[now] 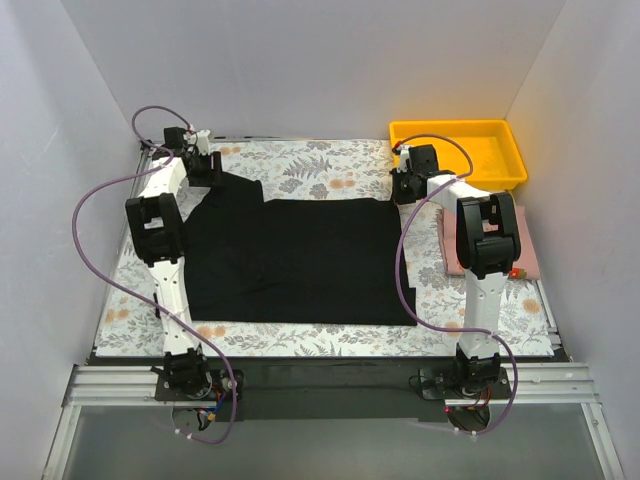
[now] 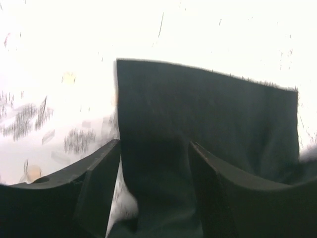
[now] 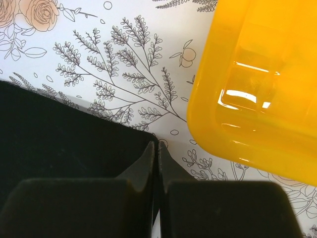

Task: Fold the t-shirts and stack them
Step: Fold the tshirt

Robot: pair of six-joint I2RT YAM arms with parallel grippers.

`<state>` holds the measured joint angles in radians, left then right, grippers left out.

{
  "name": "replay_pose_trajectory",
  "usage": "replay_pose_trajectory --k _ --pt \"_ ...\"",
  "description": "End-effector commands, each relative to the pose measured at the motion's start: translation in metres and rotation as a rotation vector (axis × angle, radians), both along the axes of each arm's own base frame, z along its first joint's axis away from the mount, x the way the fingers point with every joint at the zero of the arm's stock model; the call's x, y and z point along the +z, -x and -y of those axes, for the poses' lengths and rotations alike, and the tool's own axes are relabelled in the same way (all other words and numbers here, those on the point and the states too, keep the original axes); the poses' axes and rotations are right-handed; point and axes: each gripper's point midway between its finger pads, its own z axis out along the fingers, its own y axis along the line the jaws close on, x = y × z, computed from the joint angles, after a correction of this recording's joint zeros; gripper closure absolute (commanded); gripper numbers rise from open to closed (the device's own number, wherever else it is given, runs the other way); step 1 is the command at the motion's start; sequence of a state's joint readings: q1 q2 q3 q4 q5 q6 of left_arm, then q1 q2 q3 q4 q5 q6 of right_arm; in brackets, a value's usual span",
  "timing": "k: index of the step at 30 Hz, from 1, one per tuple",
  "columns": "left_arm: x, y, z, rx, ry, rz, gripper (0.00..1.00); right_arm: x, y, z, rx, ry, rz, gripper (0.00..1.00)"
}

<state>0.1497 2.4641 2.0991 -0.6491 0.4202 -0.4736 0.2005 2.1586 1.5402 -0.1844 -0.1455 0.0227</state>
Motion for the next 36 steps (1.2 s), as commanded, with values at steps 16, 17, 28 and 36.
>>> replay_pose_trajectory --k 16,17,28,36 --pt "0.082 -0.020 0.014 -0.010 0.008 0.196 1.00 0.066 0.019 -0.005 0.147 -0.001 0.091 0.99" --pt "0.105 -0.018 0.016 -0.019 0.014 0.235 1.00 0.069 0.021 -0.005 0.155 0.001 0.098 0.99" --pt "0.145 0.039 0.005 -0.125 0.003 0.261 1.00 0.092 0.030 0.003 0.236 0.046 0.162 0.99" --pt "0.145 0.080 0.009 -0.155 -0.021 0.235 1.00 0.099 0.041 0.007 0.290 0.048 0.169 0.99"
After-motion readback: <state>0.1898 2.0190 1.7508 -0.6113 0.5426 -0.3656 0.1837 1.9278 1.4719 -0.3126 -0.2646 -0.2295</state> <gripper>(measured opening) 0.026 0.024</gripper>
